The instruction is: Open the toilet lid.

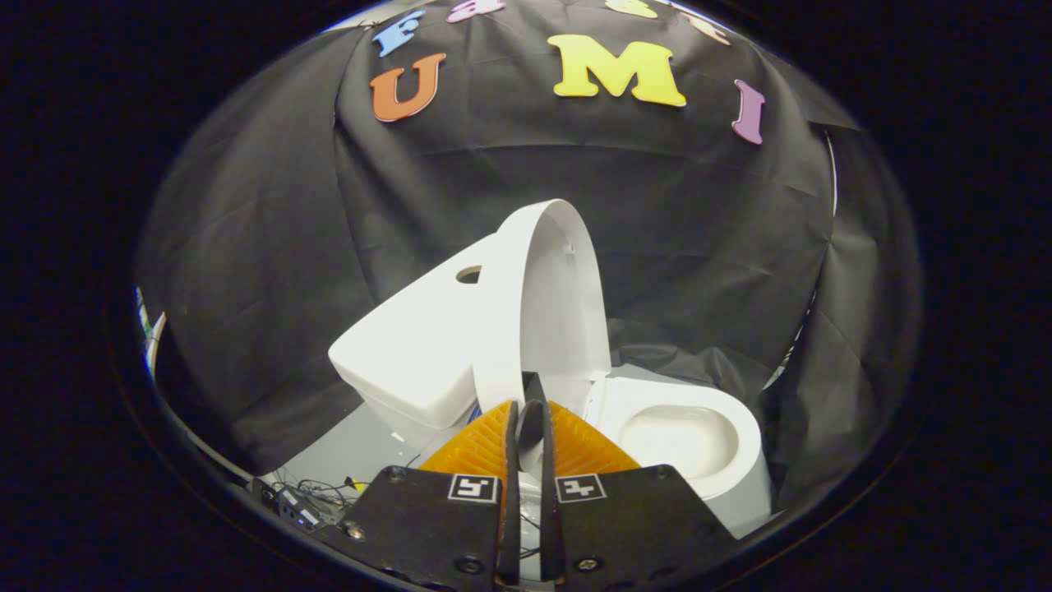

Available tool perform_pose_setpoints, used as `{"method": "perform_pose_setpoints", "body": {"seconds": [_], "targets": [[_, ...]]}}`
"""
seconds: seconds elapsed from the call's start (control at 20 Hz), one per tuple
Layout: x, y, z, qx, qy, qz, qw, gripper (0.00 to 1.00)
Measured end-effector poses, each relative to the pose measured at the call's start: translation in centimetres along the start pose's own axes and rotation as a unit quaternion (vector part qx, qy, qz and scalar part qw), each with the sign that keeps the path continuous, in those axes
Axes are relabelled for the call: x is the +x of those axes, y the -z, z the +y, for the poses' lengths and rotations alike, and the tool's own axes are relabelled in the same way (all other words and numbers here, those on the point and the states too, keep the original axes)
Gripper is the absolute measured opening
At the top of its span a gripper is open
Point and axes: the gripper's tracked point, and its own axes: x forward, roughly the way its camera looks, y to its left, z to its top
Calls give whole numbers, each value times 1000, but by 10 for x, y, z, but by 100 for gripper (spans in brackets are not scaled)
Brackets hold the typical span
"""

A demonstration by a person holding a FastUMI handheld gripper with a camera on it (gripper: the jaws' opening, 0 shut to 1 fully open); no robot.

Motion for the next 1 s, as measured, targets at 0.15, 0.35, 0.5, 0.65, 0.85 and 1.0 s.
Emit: {"method": "perform_pose_setpoints", "body": {"seconds": [0.15, 0.35, 0.5, 0.65, 0.85, 1.0], "targets": [[0, 2, 2, 3, -11, 6, 1000, 14], [-6, -1, 22, 35, -67, 7, 997, 27], [-5, -7, 23, 29, -83, -14, 996, 41], [-26, -18, 4, 25, -83, -37, 996, 49], [-54, -23, -34, 40, -76, -56, 995, 70], [-71, -33, -70, 39, -52, -89, 994, 76]]}}
